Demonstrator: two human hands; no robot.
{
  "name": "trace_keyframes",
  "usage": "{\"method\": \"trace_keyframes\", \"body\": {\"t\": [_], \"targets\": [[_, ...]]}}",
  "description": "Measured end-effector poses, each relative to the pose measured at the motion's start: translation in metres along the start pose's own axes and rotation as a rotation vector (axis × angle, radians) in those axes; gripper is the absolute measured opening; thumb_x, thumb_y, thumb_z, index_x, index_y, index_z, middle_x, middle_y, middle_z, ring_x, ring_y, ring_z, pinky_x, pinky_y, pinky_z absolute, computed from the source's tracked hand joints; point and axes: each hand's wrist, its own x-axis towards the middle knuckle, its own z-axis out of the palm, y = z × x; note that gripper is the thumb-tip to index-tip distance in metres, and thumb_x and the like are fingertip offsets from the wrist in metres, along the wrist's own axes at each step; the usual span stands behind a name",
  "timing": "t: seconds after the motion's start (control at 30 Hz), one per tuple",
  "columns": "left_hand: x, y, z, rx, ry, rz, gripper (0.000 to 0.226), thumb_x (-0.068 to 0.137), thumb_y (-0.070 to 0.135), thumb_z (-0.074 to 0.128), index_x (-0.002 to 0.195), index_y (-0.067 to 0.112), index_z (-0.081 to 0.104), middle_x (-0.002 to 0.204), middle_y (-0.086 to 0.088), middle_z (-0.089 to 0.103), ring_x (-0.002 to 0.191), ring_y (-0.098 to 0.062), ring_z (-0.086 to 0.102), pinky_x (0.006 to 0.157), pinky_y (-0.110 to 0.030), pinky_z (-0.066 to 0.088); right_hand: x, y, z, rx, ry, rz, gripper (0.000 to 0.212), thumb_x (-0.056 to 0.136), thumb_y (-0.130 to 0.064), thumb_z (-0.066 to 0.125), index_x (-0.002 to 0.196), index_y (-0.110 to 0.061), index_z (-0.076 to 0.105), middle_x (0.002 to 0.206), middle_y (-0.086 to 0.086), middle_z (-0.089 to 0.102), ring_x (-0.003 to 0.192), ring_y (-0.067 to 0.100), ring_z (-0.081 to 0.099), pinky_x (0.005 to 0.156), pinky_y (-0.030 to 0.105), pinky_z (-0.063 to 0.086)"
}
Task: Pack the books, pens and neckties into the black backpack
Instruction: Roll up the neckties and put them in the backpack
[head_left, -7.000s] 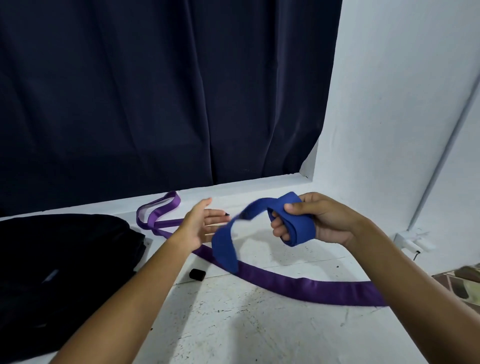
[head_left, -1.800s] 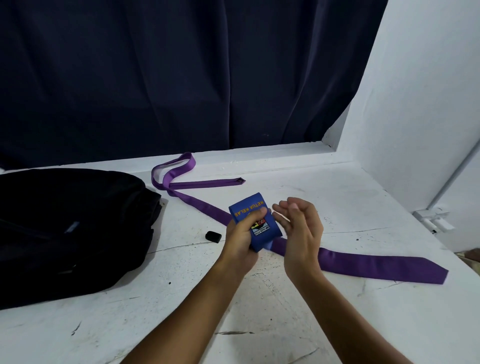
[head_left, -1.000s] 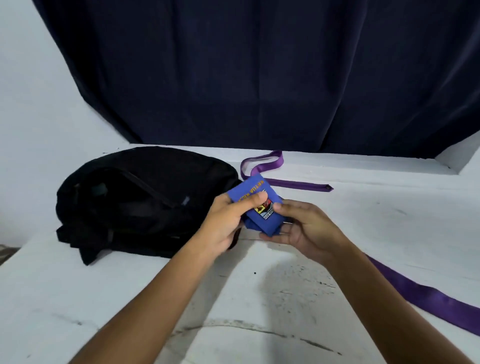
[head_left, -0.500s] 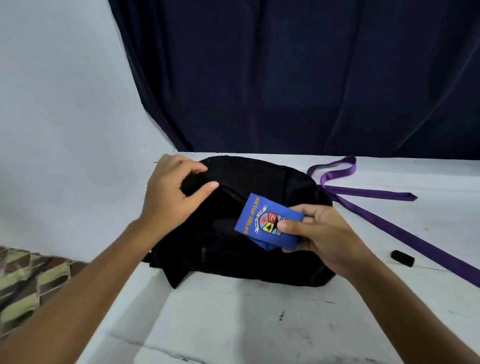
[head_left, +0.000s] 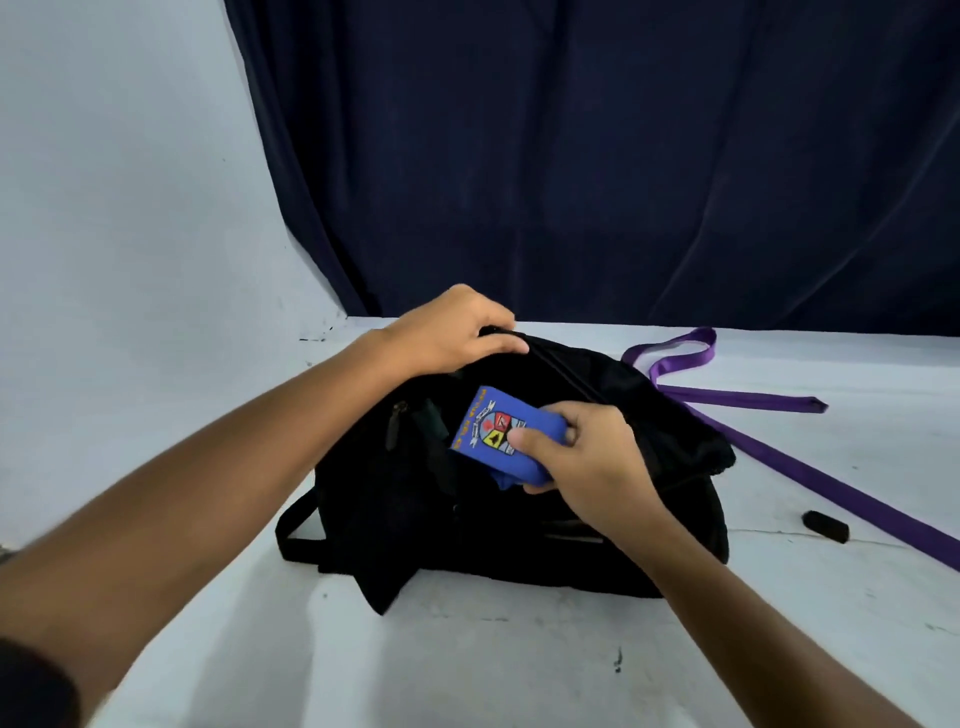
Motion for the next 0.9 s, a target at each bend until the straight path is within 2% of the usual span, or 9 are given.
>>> {"method": "trace_keyframes", "body": {"t": [0.1, 0.23, 0.33, 0.43, 0.5, 0.6, 0.73, 0.8, 0.9], "targets": [[0.008, -0.009, -0.010, -0.068, -0.003, -0.069, 0.038, 0.093, 0.040, 0.062, 0.072, 0.008, 0.065, 0.061, -0.003, 0.057, 0.058, -0.012, 0.049, 0.060, -0.033, 0.043, 0.025, -0.009, 0.005, -0.203, 0.058, -0.041, 0.018, 0.089, -0.018, 0.071, 0.096, -0.002, 0.066, 0.088, 0.013, 0.068, 0.062, 0.018, 0.068, 0.047, 0.020, 0.053], [0.015, -0.017, -0.015, -0.106, 0.028, -0.142, 0.038, 0.094, 0.036, 0.062, 0.069, 0.007, 0.063, 0.058, 0.001, 0.053, 0.054, -0.003, 0.045, 0.056, -0.020, 0.039, 0.058, -0.021, 0.019, -0.304, -0.087, 0.060, 0.024, 0.090, -0.018, 0.068, 0.099, 0.003, 0.060, 0.094, 0.016, 0.067, 0.059, 0.023, 0.069, 0.050, 0.027, 0.057], [0.017, -0.021, -0.016, -0.126, 0.045, -0.187, 0.040, 0.093, 0.037, 0.063, 0.065, 0.008, 0.060, 0.055, 0.004, 0.049, 0.051, -0.004, 0.043, 0.054, -0.020, 0.038, 0.080, -0.023, 0.026, -0.348, -0.171, 0.138, 0.028, 0.089, -0.016, 0.069, 0.103, 0.004, 0.056, 0.094, 0.017, 0.066, 0.068, 0.030, 0.068, 0.061, 0.038, 0.060], [0.018, -0.025, -0.018, -0.156, 0.077, -0.232, 0.044, 0.092, 0.039, 0.063, 0.061, 0.009, 0.057, 0.053, 0.004, 0.046, 0.050, -0.007, 0.041, 0.053, -0.025, 0.038, 0.094, -0.023, 0.027, -0.461, -0.221, 0.174, 0.025, 0.087, -0.020, 0.072, 0.099, -0.003, 0.057, 0.090, 0.011, 0.062, 0.076, 0.024, 0.062, 0.061, 0.034, 0.052], [0.019, -0.027, -0.017, -0.162, 0.091, -0.245, 0.045, 0.092, 0.041, 0.063, 0.067, 0.003, 0.061, 0.056, 0.000, 0.048, 0.052, -0.011, 0.044, 0.054, -0.029, 0.040, 0.100, -0.023, 0.029, -0.544, -0.232, 0.171, 0.027, 0.085, -0.023, 0.074, 0.099, -0.006, 0.059, 0.096, 0.010, 0.064, 0.088, 0.024, 0.063, 0.070, 0.032, 0.050], [0.018, -0.029, -0.015, -0.172, 0.100, -0.252, 0.047, 0.092, 0.042, 0.062, 0.072, 0.000, 0.063, 0.058, -0.006, 0.051, 0.053, -0.014, 0.045, 0.054, -0.030, 0.041, 0.105, -0.022, 0.035, -0.589, -0.200, 0.160, 0.035, 0.083, -0.024, 0.077, 0.107, -0.007, 0.058, 0.109, 0.011, 0.065, 0.103, 0.027, 0.063, 0.086, 0.036, 0.051], [0.018, -0.028, -0.014, -0.171, 0.103, -0.259, 0.048, 0.093, 0.041, 0.063, 0.065, 0.002, 0.058, 0.053, 0.000, 0.045, 0.050, -0.010, 0.040, 0.051, -0.024, 0.037, 0.102, -0.022, 0.039, -0.600, -0.100, 0.083, 0.035, 0.078, -0.022, 0.081, 0.087, -0.012, 0.048, 0.099, 0.009, 0.061, 0.095, 0.027, 0.062, 0.080, 0.037, 0.052], [0.018, -0.028, -0.014, -0.172, 0.104, -0.261, 0.048, 0.092, 0.039, 0.064, 0.057, 0.008, 0.053, 0.050, 0.004, 0.041, 0.047, -0.006, 0.036, 0.049, -0.020, 0.034, 0.094, -0.024, 0.040, -0.699, -0.057, 0.014, 0.039, 0.080, -0.026, 0.080, 0.100, -0.009, 0.051, 0.105, 0.012, 0.062, 0.099, 0.030, 0.062, 0.079, 0.038, 0.051], [0.019, -0.029, -0.013, -0.172, 0.094, -0.259, 0.050, 0.092, 0.038, 0.065, 0.051, 0.014, 0.047, 0.048, 0.007, 0.038, 0.045, -0.006, 0.035, 0.048, -0.017, 0.031, 0.081, -0.024, 0.045, -1.118, 0.045, -0.248, 0.037, 0.087, -0.027, 0.071, 0.115, -0.011, 0.052, 0.113, 0.012, 0.062, 0.103, 0.032, 0.062, 0.069, 0.035, 0.042]]}}
